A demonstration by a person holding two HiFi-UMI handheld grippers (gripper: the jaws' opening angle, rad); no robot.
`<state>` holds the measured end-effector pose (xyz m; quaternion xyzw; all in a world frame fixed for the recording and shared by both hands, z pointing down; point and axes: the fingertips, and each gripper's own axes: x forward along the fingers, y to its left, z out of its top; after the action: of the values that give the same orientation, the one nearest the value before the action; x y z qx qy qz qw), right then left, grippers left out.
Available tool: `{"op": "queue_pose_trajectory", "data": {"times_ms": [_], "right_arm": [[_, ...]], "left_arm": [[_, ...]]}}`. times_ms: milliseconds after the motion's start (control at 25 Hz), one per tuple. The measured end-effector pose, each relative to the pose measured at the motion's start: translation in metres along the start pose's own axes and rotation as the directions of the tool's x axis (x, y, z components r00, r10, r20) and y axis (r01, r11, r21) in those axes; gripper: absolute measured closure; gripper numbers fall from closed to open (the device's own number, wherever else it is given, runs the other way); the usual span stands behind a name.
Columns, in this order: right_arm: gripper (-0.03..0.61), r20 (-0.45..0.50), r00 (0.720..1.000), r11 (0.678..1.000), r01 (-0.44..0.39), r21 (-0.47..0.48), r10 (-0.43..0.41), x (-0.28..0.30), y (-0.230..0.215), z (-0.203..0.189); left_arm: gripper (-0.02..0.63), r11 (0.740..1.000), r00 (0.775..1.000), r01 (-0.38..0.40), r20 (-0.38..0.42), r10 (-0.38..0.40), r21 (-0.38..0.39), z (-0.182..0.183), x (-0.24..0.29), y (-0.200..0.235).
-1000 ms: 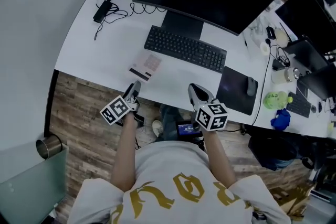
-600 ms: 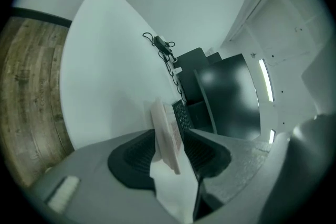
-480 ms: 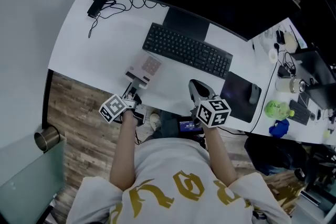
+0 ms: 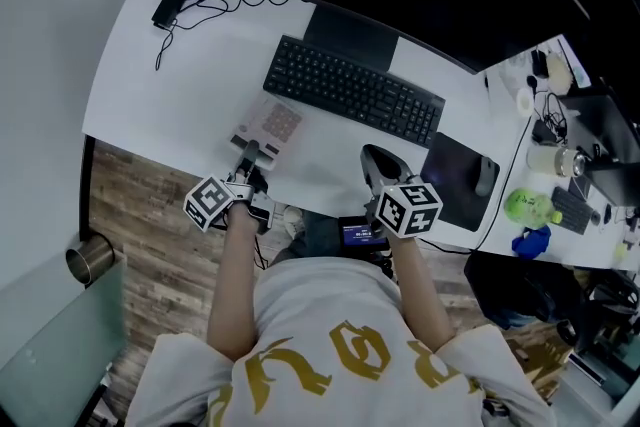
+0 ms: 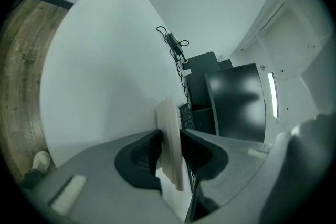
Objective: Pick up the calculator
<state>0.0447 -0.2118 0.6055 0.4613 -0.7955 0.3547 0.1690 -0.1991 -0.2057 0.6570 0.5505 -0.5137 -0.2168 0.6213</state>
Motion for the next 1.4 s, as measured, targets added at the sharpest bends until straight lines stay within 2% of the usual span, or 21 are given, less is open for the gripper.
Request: {"op": "queue_pose_trajectory", "data": {"times_ms": [200, 600, 840, 1200, 1400], "right_arm": [[0.557, -0.012, 1.0, 1.0, 0.0, 0.0, 0.0, -0.001, -0.003, -0.004], [0.557, 0.037, 0.999, 1.0, 0.0, -0.001, 0.0, -0.007, 0.007, 0.005], [0.557, 0.099, 0.995, 1.0, 0.015, 0.008, -0.016, -0.023, 0.019, 0.017], [0.557, 0.126, 0.992, 0.996, -0.014, -0.083, 0.025, -0.044, 0.055, 0.022], [0.557, 0.146, 0.989, 0.993, 0.006, -0.12, 0.012, -0.055, 0.064, 0.02]], "left_arm": [[0.422, 0.999, 1.0, -0.006, 0.01, 0.006, -0.044, 0.0, 0.0, 0.004], [0.426, 0.998, 1.0, -0.001, 0.007, 0.001, -0.061, 0.001, -0.006, 0.003], [0.426, 0.997, 0.999, 0.04, 0.022, -0.039, -0.059, 0.001, -0.025, -0.014], [0.426, 0.991, 0.991, 0.125, 0.047, -0.123, -0.05, -0.002, -0.055, -0.045], [0.426, 0.984, 0.984, 0.172, 0.049, -0.17, -0.042, -0.008, -0.072, -0.062]]}}
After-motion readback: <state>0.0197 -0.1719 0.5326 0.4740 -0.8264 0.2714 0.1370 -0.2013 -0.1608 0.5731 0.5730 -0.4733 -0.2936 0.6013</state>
